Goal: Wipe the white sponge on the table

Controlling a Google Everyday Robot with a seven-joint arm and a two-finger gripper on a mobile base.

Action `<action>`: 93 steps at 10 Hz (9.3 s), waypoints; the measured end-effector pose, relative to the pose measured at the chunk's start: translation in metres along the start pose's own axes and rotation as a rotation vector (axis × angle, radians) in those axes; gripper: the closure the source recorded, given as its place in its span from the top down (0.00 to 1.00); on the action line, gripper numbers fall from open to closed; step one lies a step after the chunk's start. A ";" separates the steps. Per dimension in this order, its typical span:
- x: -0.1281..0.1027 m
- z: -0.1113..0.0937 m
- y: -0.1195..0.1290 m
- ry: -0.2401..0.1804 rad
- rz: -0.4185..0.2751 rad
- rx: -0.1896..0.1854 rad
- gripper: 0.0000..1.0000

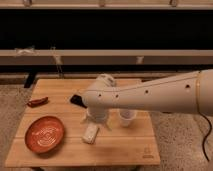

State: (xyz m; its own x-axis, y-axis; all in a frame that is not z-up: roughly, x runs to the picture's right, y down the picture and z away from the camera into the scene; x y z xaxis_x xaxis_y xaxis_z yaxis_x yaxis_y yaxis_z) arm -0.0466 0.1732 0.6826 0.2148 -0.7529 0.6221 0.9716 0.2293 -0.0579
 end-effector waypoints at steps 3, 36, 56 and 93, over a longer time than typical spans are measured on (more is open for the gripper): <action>0.038 0.047 0.009 -0.012 0.040 -0.048 0.80; 0.091 0.129 0.001 -0.087 0.243 -0.092 0.27; 0.091 0.129 0.005 -0.063 0.255 -0.105 0.49; 0.087 0.117 -0.007 -0.010 0.157 -0.094 0.00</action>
State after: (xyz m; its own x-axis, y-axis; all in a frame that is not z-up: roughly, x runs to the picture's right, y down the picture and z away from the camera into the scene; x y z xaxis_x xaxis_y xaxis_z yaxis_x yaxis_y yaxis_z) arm -0.0467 0.1788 0.8284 0.3638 -0.7062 0.6074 0.9314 0.2845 -0.2271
